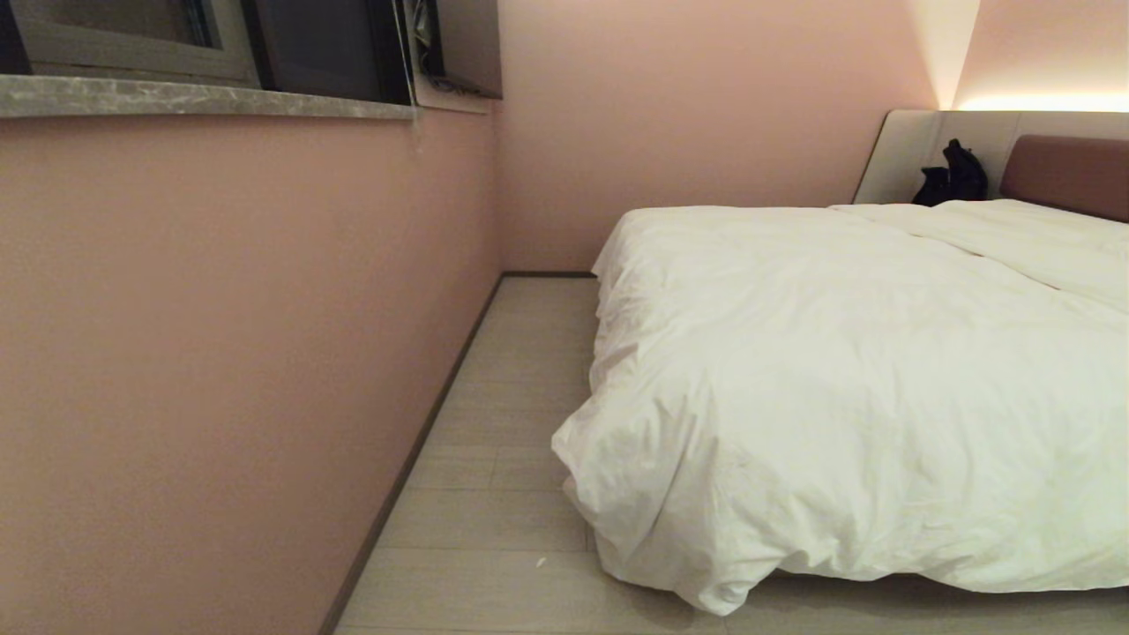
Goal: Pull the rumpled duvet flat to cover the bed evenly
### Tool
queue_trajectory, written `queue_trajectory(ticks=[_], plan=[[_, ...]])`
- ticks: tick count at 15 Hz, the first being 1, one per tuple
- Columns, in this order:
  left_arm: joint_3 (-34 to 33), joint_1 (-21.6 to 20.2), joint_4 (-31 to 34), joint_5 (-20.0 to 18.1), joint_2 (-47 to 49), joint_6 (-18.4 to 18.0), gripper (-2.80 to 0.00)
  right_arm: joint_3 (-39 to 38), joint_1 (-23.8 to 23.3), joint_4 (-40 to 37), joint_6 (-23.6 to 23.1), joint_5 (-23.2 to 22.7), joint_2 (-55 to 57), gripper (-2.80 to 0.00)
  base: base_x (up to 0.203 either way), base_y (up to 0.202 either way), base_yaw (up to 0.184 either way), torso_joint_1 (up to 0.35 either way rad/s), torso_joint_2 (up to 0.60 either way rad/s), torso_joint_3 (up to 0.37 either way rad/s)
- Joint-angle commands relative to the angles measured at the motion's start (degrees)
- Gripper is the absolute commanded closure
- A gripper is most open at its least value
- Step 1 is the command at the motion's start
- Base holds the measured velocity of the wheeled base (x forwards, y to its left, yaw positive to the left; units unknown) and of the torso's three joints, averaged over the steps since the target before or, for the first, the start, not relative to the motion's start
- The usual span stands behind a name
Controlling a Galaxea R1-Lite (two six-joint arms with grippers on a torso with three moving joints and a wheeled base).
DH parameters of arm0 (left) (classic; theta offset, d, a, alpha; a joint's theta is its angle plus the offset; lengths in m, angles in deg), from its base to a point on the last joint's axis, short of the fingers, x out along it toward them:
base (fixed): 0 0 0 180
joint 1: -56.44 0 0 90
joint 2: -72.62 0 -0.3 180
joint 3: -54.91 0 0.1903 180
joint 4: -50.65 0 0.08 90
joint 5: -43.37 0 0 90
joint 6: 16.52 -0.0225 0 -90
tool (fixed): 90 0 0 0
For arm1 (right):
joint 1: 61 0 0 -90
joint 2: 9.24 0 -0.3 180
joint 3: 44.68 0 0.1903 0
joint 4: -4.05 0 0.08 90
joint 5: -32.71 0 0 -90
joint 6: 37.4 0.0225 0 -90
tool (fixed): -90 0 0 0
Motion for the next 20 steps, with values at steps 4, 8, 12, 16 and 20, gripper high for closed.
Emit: queue_trajectory(ticks=[4, 8, 12, 16, 20], plan=[[0.00, -0.04, 0.00, -0.02, -0.02, -0.03, 0.00, 0.00, 0.03, 0.07, -0.03, -0.04, 0.09, 0.00, 0.000, 0.000, 0.000, 0.000, 0.00, 0.000], [0.00, -0.04, 0.00, -0.02, -0.02, -0.03, 0.00, 0.00, 0.03, 0.00, -0.03, -0.04, 0.09, 0.00, 0.000, 0.000, 0.000, 0.000, 0.00, 0.000], [0.00, -0.04, 0.00, -0.02, 0.06, -0.03, 0.00, 0.00, 0.03, 0.00, -0.03, -0.04, 0.09, 0.00, 0.000, 0.000, 0.000, 0.000, 0.00, 0.000], [0.00, -0.04, 0.00, -0.02, -0.02, -0.03, 0.00, 0.00, 0.03, 0.06, -0.03, -0.04, 0.09, 0.00, 0.000, 0.000, 0.000, 0.000, 0.00, 0.000], [0.00, -0.04, 0.00, -0.02, -0.02, -0.11, 0.00, 0.00, 0.03, 0.00, -0.03, -0.04, 0.09, 0.00, 0.000, 0.000, 0.000, 0.000, 0.00, 0.000]])
